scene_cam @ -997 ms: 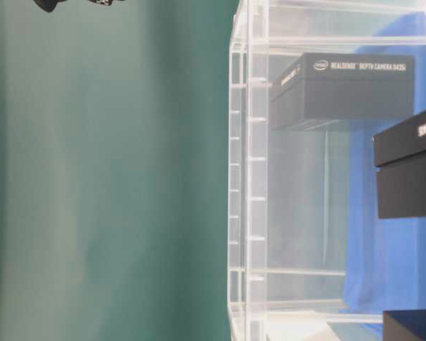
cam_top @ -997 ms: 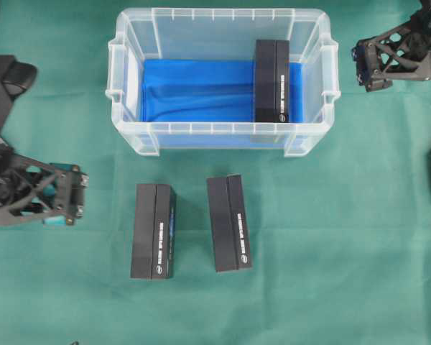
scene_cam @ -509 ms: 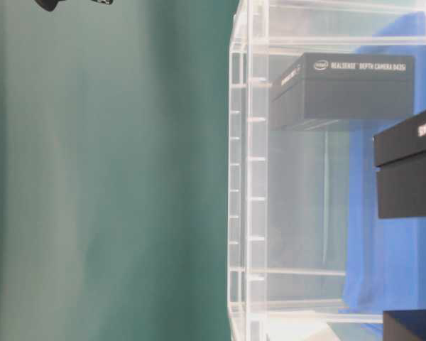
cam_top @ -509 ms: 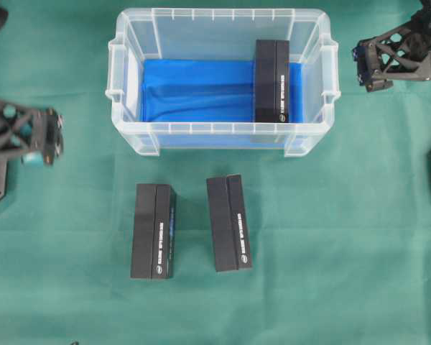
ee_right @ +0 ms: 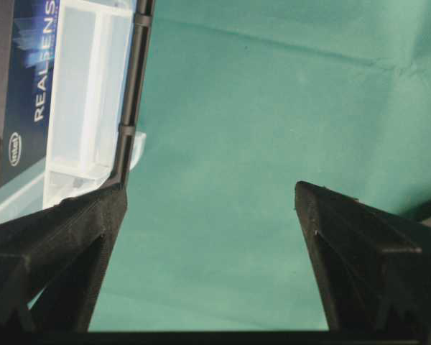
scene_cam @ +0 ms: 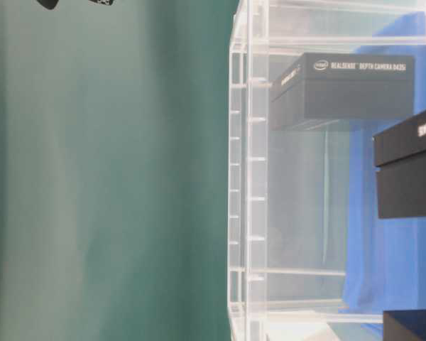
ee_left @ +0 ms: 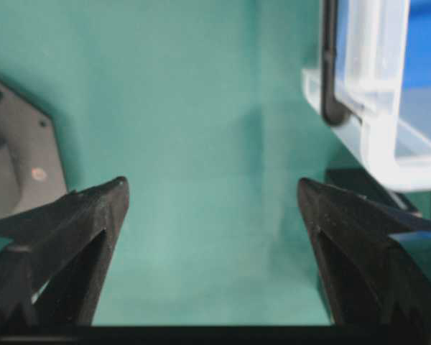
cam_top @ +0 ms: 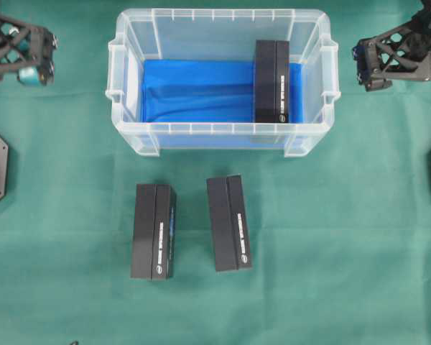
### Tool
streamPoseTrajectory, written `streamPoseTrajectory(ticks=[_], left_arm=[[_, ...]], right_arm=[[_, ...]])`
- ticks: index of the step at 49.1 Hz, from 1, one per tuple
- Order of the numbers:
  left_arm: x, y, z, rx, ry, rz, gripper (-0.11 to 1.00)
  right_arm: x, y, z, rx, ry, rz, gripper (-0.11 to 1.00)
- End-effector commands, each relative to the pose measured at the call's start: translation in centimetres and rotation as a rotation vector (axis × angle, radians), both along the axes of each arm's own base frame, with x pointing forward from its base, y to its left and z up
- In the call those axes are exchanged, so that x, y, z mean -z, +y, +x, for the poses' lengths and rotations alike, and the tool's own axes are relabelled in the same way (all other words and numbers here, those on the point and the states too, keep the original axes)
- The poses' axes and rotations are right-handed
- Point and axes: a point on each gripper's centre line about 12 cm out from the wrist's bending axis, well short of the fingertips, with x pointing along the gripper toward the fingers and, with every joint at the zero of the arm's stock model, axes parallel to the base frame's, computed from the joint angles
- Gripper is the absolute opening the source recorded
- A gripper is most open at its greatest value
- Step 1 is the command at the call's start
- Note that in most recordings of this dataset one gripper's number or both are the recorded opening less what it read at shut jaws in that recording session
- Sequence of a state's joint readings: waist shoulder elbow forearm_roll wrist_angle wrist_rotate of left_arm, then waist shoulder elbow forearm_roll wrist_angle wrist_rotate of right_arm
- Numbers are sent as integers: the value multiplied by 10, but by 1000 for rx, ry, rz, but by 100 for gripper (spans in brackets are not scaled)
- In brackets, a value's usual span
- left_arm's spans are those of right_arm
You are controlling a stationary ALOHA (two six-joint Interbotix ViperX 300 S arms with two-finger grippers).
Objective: Take out the box from the case.
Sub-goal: 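Open the left gripper and withdraw it to the upper left, then move the right gripper over the right black box and lower it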
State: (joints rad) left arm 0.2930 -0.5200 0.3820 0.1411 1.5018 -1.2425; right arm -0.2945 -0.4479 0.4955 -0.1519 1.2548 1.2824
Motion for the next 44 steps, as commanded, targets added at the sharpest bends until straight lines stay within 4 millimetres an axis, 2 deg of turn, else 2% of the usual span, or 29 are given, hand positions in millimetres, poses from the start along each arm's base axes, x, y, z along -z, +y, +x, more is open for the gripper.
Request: streamPoseTrajectory(ticks=[1,7,29,34,44], left_arm=[[-4,10,-3,-18,-5,6,96],[-3,15,-4,-23,-2,0,96],[-2,13,-1,-18,-17,-18,96],[-1,14,0,-19,-21,-16,96],[0,14,0,-17,-20,-16,96]], right_arm=[[-8,0,0,0,-27,-8,93],[-8,0,0,0,-25,-7,93],[-8,-1,5,0,-26,-6,93],[-9,-1,10,-1,-30,4,93],[-9,-7,35,-6,-26,12,93]])
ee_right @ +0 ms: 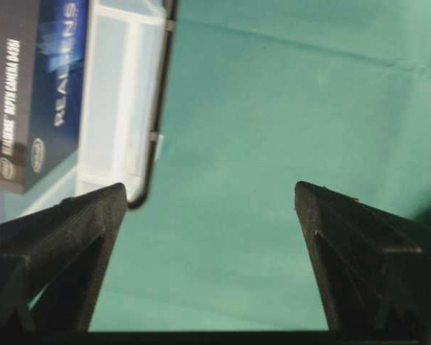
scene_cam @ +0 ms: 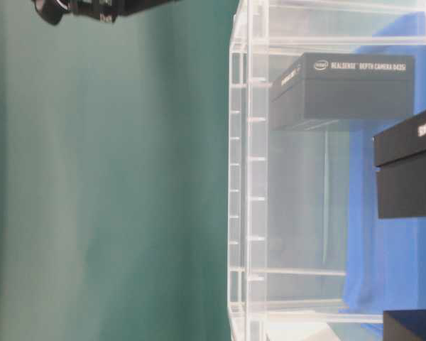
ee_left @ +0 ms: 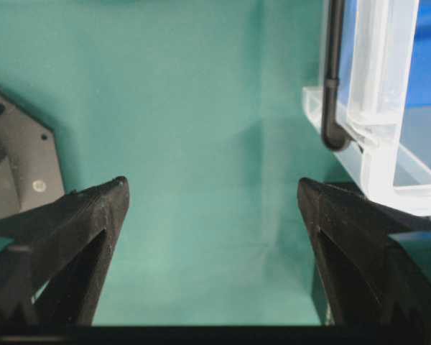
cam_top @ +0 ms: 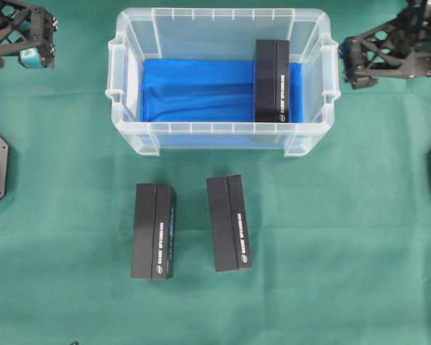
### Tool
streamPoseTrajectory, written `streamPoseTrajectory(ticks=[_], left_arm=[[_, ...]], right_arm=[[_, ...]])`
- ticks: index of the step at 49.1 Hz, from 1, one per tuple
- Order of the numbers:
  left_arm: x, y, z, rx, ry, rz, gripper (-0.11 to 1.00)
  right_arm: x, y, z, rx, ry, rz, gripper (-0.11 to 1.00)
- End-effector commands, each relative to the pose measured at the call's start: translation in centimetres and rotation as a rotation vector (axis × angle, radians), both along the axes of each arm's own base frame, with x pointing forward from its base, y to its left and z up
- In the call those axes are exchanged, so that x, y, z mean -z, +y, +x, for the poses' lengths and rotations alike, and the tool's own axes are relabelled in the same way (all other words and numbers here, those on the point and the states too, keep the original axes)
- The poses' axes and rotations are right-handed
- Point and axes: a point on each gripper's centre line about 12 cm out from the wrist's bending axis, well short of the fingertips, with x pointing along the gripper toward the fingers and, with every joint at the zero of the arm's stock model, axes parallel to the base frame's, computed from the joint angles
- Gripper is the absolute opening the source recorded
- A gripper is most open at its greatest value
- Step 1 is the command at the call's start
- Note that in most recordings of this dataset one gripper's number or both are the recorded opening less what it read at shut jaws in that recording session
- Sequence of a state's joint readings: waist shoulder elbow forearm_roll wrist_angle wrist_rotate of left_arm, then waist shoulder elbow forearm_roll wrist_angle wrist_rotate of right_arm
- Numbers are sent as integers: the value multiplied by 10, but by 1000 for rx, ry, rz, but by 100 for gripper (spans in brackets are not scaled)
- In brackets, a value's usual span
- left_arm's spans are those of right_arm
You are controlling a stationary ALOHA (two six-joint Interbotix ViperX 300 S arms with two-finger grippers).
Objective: Take out the box from the case.
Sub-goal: 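Move the right gripper over the right black box and lower it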
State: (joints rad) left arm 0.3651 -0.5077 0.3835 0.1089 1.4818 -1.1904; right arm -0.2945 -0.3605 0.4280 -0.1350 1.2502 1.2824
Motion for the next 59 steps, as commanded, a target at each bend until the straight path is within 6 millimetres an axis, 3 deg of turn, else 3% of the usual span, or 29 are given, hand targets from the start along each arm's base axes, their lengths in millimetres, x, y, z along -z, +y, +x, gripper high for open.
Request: streamPoseTrajectory(ticks=[1,17,32,59], left_arm=[[-3,0,0,-2,-15,4,96],[-3,0,0,8,-13,6,96],[-4,0,0,34,-21,15,96],[-4,-4,2,57,-34,20,96]], right_arm=[[-11,-2,15,-8,-40,-10,93],[-15,-8,76,-18,-78,-10,93],[-8,-1,125,-23,-83,5,93],[-5,1,125,6,-35,16,94]])
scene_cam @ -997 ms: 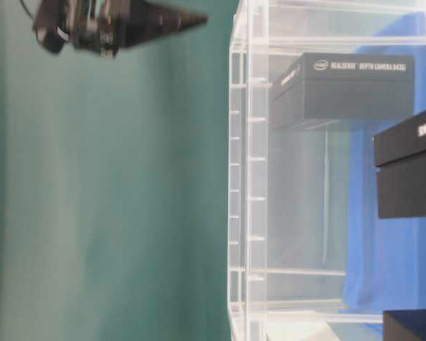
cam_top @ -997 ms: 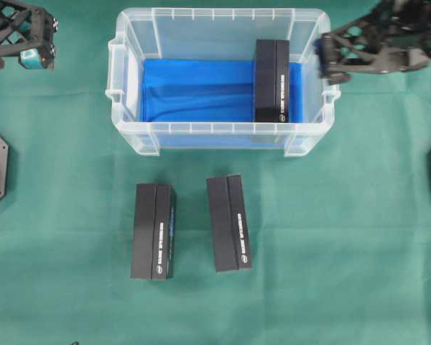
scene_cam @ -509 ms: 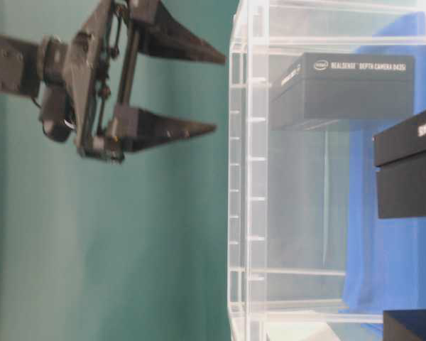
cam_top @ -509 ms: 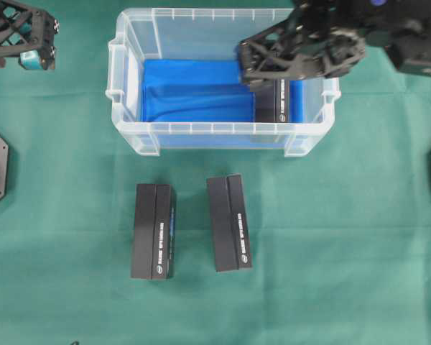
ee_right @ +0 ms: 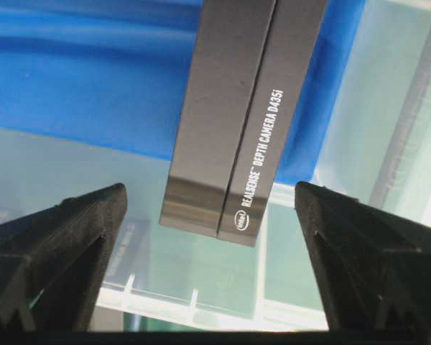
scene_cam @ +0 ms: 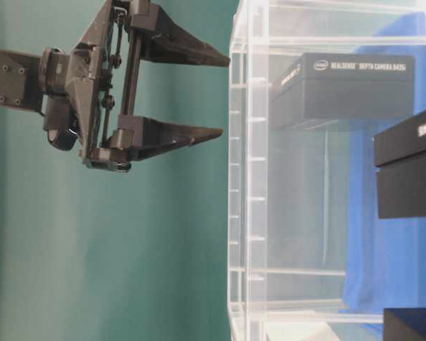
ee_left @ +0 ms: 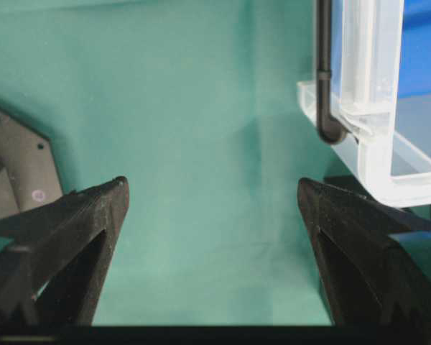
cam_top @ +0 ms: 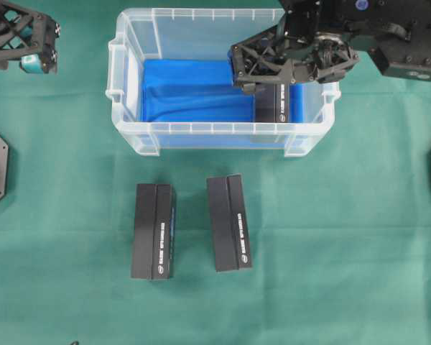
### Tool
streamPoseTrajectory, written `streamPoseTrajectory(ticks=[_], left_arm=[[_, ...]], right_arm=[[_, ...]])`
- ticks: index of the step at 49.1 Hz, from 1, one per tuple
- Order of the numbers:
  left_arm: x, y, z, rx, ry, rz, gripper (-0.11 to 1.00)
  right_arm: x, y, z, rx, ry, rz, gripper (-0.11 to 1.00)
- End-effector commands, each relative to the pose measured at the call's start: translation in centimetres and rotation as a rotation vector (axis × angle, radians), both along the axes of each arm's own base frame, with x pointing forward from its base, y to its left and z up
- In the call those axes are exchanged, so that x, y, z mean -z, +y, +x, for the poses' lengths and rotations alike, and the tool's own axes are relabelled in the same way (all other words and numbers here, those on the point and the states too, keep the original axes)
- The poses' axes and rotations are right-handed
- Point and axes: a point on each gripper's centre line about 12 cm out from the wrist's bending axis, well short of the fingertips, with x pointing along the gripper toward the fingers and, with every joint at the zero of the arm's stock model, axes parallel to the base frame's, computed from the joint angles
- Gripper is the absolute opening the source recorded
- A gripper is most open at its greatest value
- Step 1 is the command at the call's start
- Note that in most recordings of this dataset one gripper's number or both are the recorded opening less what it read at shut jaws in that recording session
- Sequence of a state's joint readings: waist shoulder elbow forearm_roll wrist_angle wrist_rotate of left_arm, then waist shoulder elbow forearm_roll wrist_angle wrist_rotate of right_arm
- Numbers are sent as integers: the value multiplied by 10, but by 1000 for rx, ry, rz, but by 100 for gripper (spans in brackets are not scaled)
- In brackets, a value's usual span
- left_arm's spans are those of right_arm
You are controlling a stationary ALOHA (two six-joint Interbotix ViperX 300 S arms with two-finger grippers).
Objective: Take out the box from the case.
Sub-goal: 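Move the right gripper over the right black box and lower it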
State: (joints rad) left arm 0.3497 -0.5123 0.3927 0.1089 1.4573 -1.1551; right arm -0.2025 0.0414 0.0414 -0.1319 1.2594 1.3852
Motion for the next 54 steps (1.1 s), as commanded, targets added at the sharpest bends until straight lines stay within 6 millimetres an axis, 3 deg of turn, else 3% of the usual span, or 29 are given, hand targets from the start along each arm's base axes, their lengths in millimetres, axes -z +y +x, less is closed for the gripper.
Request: streamPoseTrajectory(ticks=[1,54], left_arm=[[-6,-1,0,5,-22,6,96],[-6,-1,1,6,-26,8,96]], right_arm=[[-14,0,1,-2,-38,-15,93],[-15,-3,0,-2,-35,-47,93]])
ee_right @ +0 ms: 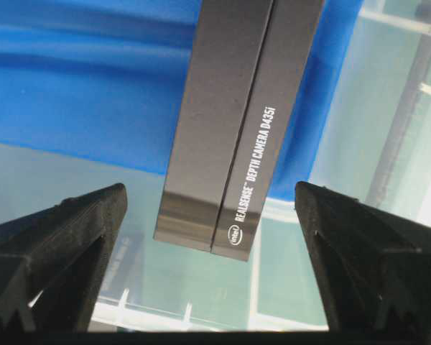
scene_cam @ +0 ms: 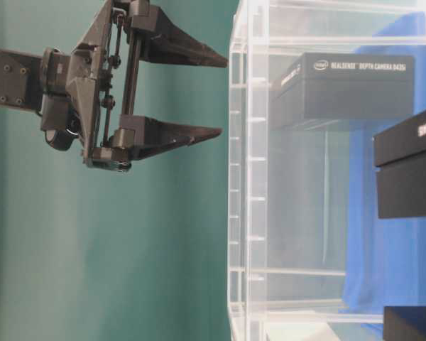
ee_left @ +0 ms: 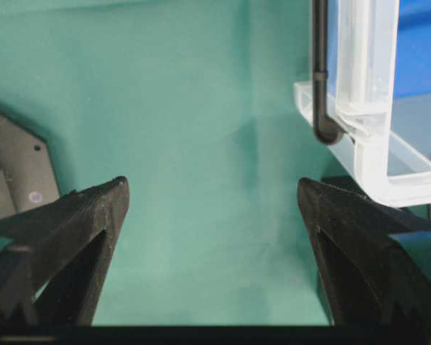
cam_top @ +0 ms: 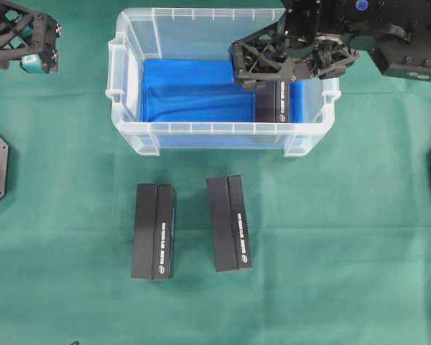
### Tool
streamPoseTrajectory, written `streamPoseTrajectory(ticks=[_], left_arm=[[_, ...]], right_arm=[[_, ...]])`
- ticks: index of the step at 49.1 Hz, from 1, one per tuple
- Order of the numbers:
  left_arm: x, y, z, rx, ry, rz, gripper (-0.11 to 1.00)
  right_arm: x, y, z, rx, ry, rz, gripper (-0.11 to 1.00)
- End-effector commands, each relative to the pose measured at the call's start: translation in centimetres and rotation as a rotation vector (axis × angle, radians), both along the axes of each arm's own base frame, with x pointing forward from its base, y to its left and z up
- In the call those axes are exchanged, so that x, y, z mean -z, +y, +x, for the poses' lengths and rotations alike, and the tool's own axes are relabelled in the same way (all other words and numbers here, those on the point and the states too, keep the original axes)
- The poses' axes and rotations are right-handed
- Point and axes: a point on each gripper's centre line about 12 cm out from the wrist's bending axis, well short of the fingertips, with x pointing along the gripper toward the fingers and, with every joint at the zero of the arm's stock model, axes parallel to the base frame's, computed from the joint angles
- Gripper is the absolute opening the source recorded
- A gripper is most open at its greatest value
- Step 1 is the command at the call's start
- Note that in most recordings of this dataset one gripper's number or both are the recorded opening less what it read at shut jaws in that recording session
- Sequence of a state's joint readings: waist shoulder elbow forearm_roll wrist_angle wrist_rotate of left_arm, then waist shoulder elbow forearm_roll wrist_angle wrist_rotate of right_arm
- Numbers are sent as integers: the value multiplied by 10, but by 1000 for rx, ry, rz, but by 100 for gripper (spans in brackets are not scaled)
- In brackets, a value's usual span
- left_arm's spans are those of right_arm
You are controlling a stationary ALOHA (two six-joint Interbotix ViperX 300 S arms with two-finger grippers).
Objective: Take out the box from the case.
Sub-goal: 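Move the right gripper over the right black box and lower it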
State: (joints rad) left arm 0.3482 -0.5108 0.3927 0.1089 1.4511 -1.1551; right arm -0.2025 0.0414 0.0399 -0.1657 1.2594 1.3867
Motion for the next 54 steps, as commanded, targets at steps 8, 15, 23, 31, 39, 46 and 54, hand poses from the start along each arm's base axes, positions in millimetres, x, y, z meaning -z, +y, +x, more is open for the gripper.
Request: streamPoseTrajectory(ticks=[8,15,23,31,39,46,54], left_arm=[[-6,-1,0,4,-22,6,96],[-6,-1,-1,3,-21,6,96],[-6,-1,-1,1,-22,6,96],[-6,-1,0,2,-22,6,96],[-5,-1,0,1,-21,6,96],[-6,-1,0,2,-22,6,96],[-5,-1,0,2,-21,6,96]], right_arm=[[-13,0,1,-1,-38,-16,94],[-13,0,1,-1,-38,-15,94],[-13,-1,1,0,-36,-15,93],[-12,-2,0,4,-33,-14,94],[-7,-5,-1,9,-22,-14,93],[-2,-5,1,6,-23,-12,94],[4,-6,3,7,-21,-11,94]])
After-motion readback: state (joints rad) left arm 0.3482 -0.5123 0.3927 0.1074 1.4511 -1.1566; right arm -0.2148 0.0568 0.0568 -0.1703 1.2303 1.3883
